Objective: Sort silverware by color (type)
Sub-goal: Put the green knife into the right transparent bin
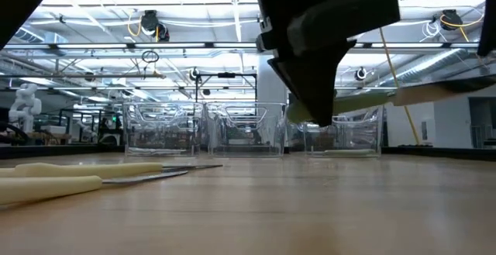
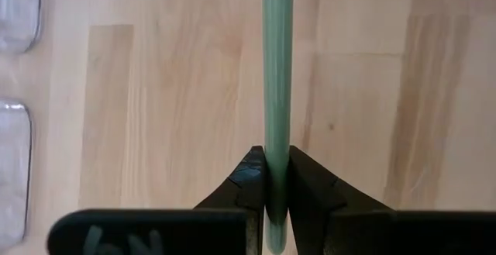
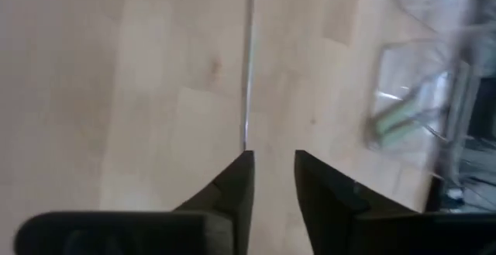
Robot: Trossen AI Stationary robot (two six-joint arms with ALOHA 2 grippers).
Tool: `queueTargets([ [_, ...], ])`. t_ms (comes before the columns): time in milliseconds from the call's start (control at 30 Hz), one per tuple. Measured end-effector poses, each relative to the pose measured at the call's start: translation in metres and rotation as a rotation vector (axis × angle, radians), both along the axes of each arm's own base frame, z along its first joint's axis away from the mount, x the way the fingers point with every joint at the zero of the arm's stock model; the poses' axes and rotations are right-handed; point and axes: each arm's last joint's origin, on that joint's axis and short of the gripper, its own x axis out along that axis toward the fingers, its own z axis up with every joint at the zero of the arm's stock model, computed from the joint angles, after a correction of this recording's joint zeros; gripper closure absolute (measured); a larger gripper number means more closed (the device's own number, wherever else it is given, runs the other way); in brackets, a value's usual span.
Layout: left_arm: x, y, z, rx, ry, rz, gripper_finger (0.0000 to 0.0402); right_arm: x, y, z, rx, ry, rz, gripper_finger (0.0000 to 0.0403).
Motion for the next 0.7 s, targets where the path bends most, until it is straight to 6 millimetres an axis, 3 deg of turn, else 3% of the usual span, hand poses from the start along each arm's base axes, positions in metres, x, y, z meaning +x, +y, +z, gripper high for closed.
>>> queueTargets([
  [200, -0.004, 0.003, 0.001, 0.025, -0.021, 0.133, 0.0366, -0.012, 0.006, 0.004, -0.081, -0.219, -0.066, 0.0273],
  [400, -0.021, 0.010, 0.022, 0.082, -0.055, 0.337, 0.0366, -0.025, 0.021, 0.007, -0.073, -0.444, -0.020, 0.0269],
  [600, -0.024, 0.003, 0.055, 0.132, -0.293, 0.382, 0.0366, -0.022, 0.036, 0.009, -0.055, -0.719, 0.052, 0.0272],
  [700, -0.021, -0.004, 0.065, 0.203, -0.427, 0.370, 0.0366, -0.018, 0.039, 0.010, -0.089, -0.966, 0.058, 0.0272],
])
